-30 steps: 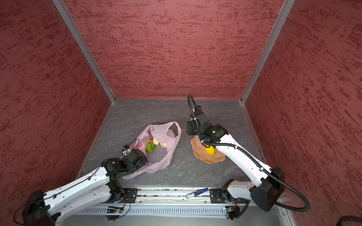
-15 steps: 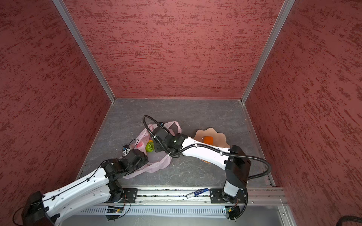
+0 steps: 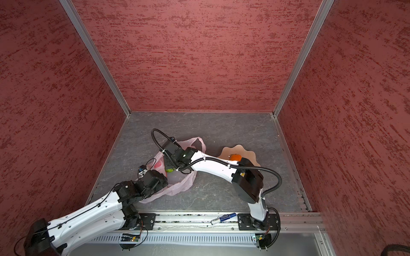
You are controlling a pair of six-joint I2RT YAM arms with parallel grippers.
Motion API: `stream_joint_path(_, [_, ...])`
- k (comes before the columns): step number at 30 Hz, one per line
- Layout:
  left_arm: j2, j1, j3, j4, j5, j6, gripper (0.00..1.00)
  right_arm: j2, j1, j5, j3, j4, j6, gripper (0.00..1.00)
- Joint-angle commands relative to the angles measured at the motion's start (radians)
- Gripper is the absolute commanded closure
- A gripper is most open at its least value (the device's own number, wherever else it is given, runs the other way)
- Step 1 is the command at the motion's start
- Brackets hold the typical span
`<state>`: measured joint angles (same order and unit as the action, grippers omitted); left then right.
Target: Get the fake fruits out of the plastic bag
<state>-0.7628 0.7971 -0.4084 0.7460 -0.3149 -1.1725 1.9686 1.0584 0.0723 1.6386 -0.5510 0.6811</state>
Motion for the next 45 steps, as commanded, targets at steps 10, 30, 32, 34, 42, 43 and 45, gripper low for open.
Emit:
stream_joint_path(10, [0.052, 0.0, 0.039, 0.015, 0.005, -0.027, 0.02, 0.139, -0.024, 0.091, 0.171, -0.103, -0.008, 0.45])
stream_joint_path(30, [0.066, 0.0, 0.053, 0.02, 0.005, -0.037, 0.01, 0.22, -0.061, 0.221, 0.248, -0.175, -0.017, 0.28])
stream_joint_path(32, [0.068, 0.0, 0.053, 0.022, 0.006, -0.038, 0.01, 0.228, -0.065, 0.221, 0.252, -0.173, -0.018, 0.26])
stream_joint_path(34, [0.067, 0.0, 0.053, 0.024, 0.005, -0.037, 0.01, 0.235, -0.07, 0.216, 0.251, -0.167, -0.018, 0.24])
stream_joint_path(42, [0.068, 0.0, 0.056, 0.026, 0.007, -0.041, 0.01, 0.265, -0.093, 0.183, 0.254, -0.142, -0.026, 0.2])
stream_joint_path(43, [0.068, 0.0, 0.056, 0.026, 0.007, -0.041, 0.01, 0.269, -0.096, 0.179, 0.256, -0.137, -0.027, 0.19])
stream_joint_path(45, [0.069, 0.0, 0.055, 0.027, 0.005, -0.042, 0.01, 0.281, -0.099, 0.172, 0.264, -0.133, -0.03, 0.19])
